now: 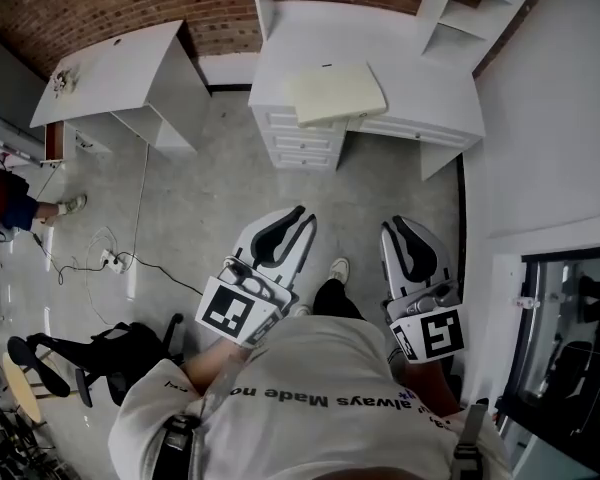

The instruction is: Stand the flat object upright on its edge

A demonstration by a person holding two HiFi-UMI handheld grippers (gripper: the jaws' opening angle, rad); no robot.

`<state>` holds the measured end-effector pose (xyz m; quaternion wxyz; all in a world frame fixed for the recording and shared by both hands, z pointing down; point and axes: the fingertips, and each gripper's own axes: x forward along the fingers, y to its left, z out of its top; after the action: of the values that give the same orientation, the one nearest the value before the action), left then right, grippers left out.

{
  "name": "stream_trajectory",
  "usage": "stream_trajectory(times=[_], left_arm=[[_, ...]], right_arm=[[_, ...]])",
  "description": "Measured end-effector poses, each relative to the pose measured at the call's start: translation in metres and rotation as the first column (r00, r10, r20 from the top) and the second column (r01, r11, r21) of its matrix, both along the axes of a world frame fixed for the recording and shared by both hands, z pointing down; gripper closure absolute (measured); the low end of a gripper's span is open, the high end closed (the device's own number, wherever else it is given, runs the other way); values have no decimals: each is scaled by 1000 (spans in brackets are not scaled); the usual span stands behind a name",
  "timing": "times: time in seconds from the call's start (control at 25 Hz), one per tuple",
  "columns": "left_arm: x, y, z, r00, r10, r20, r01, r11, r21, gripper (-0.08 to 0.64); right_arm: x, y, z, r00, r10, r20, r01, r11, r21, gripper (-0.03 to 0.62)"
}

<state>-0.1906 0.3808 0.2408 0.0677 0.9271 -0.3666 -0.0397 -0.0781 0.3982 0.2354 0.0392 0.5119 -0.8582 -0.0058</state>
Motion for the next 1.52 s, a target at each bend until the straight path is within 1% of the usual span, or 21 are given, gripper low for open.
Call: stream_trajectory(times=[0.16, 0.48, 0.72, 0.88, 1.16, 1.36, 1.52], left_arm=[[26, -41, -1, 1000, -5, -10, 5, 1000, -16, 495], [96, -112, 2, 1000, -1, -6, 1, 1000, -13, 495], [126, -143, 9, 999, -46, -19, 46, 999, -28, 495], [134, -159, 16, 999, -53, -4, 52, 998, -37, 495], [131, -194, 24, 997, -70, -13, 69, 996, -47, 495], [125, -233, 28, 998, -66, -17, 65, 997, -48, 495], [117, -274, 30, 997, -64, -30, 62, 996, -58, 495]], right_arm=[[28, -40, -2, 1000, 2, -8, -2, 1000, 0, 545], [96, -104, 5, 1000, 6, -6, -6, 1000, -10, 545], [130, -137, 12, 1000, -21, -14, 21, 1000, -18, 545], [135, -155, 18, 999, -37, -7, 37, 999, -21, 545], [131, -189, 28, 998, -55, -6, 55, 998, -24, 545], [121, -227, 33, 998, -68, -12, 68, 997, -30, 545], [110, -268, 35, 996, -80, -24, 79, 996, -36, 545]])
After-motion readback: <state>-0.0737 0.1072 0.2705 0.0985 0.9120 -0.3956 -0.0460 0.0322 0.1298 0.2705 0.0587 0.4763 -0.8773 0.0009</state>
